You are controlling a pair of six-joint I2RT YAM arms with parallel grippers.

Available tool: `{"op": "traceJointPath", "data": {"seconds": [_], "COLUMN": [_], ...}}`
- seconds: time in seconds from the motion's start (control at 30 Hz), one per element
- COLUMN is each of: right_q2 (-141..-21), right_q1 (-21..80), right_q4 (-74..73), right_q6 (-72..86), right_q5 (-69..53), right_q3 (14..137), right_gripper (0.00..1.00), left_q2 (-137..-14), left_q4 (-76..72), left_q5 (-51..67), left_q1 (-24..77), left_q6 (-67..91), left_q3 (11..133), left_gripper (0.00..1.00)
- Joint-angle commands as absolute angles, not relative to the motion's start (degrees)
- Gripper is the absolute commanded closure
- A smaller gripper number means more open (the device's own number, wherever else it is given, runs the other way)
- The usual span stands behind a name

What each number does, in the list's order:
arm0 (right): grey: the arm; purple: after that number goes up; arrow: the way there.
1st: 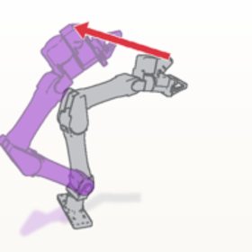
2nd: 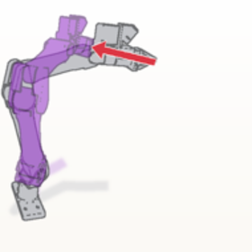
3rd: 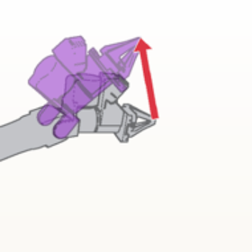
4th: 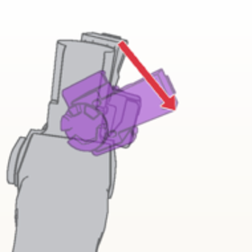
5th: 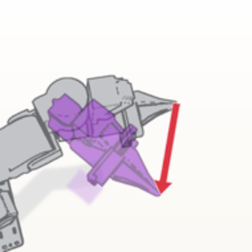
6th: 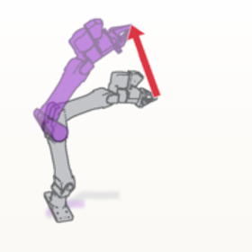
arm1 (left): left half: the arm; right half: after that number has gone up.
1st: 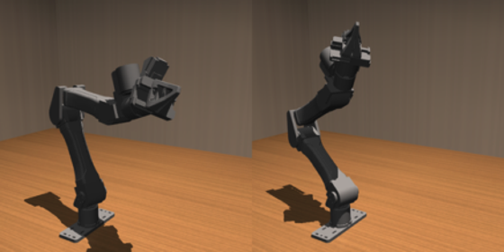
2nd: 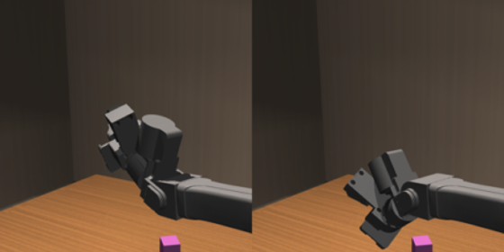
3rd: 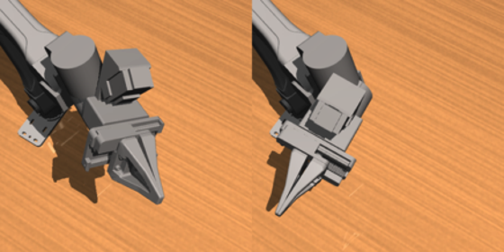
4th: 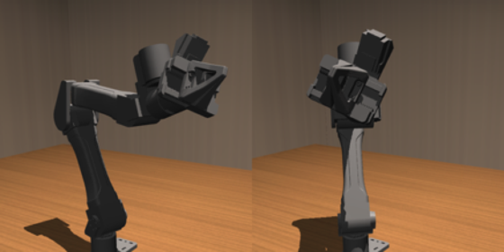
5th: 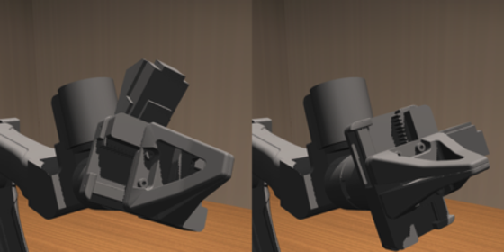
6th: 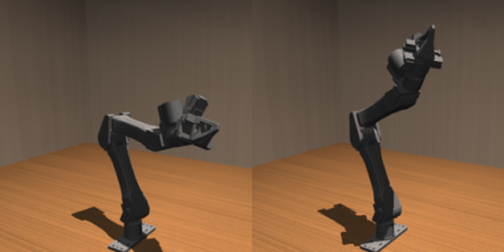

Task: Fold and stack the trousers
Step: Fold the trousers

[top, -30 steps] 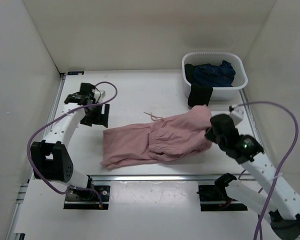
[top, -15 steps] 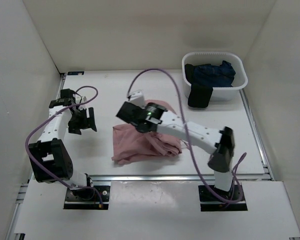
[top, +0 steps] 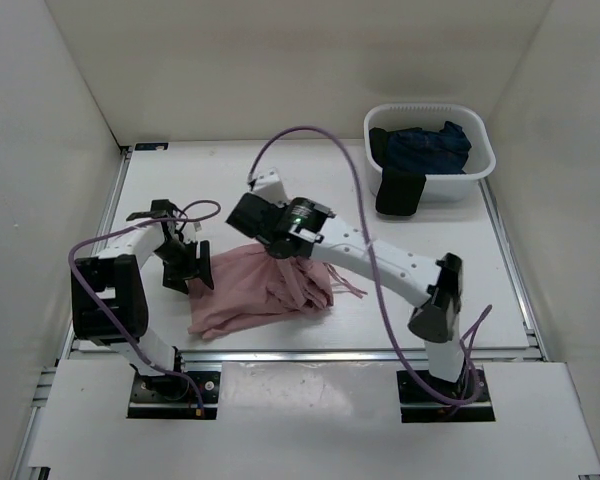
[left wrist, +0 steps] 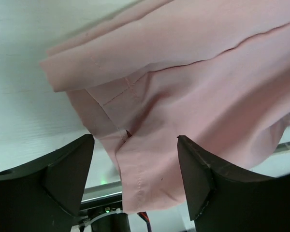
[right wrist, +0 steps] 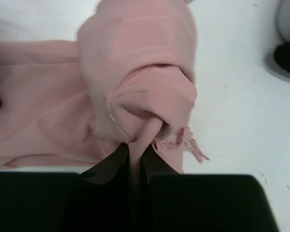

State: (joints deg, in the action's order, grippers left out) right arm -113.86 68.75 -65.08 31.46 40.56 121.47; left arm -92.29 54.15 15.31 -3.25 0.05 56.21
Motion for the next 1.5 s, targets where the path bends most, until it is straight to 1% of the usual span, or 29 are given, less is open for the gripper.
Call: {"op": "traceJointPath", "data": {"seconds": [0.0, 0.03, 0.1, 0.13, 0.2, 0.27, 0.33, 0.43, 0.57, 0.73, 0.8, 0.9, 0.97, 1.07, 1.17, 1.2, 1.27, 1.3, 1.33, 1.37, 1.4, 1.47], "right_q2": [-104.0, -99.71, -95.3, -91.1, -87.03, -81.67, -78.07, -76.73, -81.11, -90.43, -94.99, -102.28, -107.2, -110.99, -111.62, -111.62, -111.62, -111.62, -111.62, -111.62, -111.01, -107.86], "right_q1": [64.44, 63.9, 61.37, 60.65, 59.51, 57.93, 56.08, 54.93, 55.45, 56.51, 57.83, 60.29, 62.22, 64.06, 65.48, 66.17, 66.79, 66.8, 67.58, 68.2, 69.86, 71.27], "right_q4": [-67.68, -67.68, -69.24, -70.39, -73.9, -79.96, -83.91, -82.54, -78.42, -73.49, -71.63, -71.02, -71.63, -70.06, -64.62, -61.47, -58.64, -55.58, -54.24, -53.45, -52.74, -50.81], "right_q6": [35.76, 36.73, 40.42, 41.47, 45.07, 46.66, 45.97, 38.95, 30.87, 24.71, 24.18, 24.17, 27.06, 32.68, 34.63, 34.63, 33.15, 31.92, 30.08, 26.75, 25.15, 22.77], "right_q5": [47.54, 48.33, 48.96, 50.78, 54.12, 57.81, 58.45, 56.09, 50.12, 39.23, 37.54, 36.56, 35.16, 34.45, 32.09, 31.04, 25.07, 22.09, 18.67, 14.2, 13.11, 12.57], "right_q3": [115.8, 113.49, 109.79, 106.99, 105.21, 105.21, 106.68, 109.06, 111.36, 111.36, 110.83, 113.2, 113.82, 112.95, 108.91, 107.77, 105.48, 104.34, 104.33, 104.33, 104.33, 102.49], "right_gripper": [1.0, 1.0, 1.0, 1.0, 1.0, 1.0, 1.0, 1.0, 1.0, 1.0, 1.0, 1.0, 1.0, 0.99, 0.92, 0.87, 0.67, 0.53, 0.32, 0.25, 0.21, 0.17], "left_q2": [-86.41, -85.7, -85.17, -86.04, -88.49, -90.08, -92.02, -94.13, -96.5, -97.03, -96.5, -95.98, -95.98, -95.98, -95.98, -95.98, -95.98, -95.98, -95.98, -95.98, -95.45, -95.45], "left_q4": [52.56, 52.56, 53.09, 53.78, 54.31, 54.32, 54.32, 54.32, 55.45, 55.46, 55.46, 55.46, 54.94, 54.93, 54.93, 54.93, 54.93, 54.93, 54.93, 54.93, 54.93, 55.45], "left_q5": [13.89, 13.89, 12.31, 12.3, 10.64, 10.63, 10.63, 11.16, 11.69, 10.46, 10.46, 10.46, 10.46, 9.93, 9.93, 9.93, 9.4, 8.8, 8.79, 8.27, 8.26, 7.56], "left_q1": [-3.34, -3.34, -3.34, -3.34, -3.34, -2.72, -0.53, 2.19, 2.9, 2.9, 2.9, 2.9, 2.9, 2.9, 2.9, 2.9, 2.9, 2.9, 2.9, 2.9, 2.9, 2.9], "left_q6": [0.0, 0.0, 0.0, 0.0, 0.0, 0.0, 0.0, 0.0, 0.0, 0.0, 0.0, 0.0, 0.0, 0.0, 0.0, 0.0, 0.0, 0.0, 0.0, 0.0, 0.0, 0.0], "left_q3": [59.31, 59.33, 59.33, 59.33, 59.33, 59.94, 61.86, 65.81, 70.48, 71.81, 70.58, 69.18, 69.17, 69.17, 69.17, 69.17, 69.17, 69.17, 69.17, 69.17, 69.17, 69.17], "left_gripper": [0.18, 0.17, 0.17, 0.17, 0.15, 0.15, 0.15, 0.15, 0.15, 0.15, 0.14, 0.14, 0.14, 0.14, 0.14, 0.14, 0.14, 0.14, 0.14, 0.13, 0.13, 0.13]}}
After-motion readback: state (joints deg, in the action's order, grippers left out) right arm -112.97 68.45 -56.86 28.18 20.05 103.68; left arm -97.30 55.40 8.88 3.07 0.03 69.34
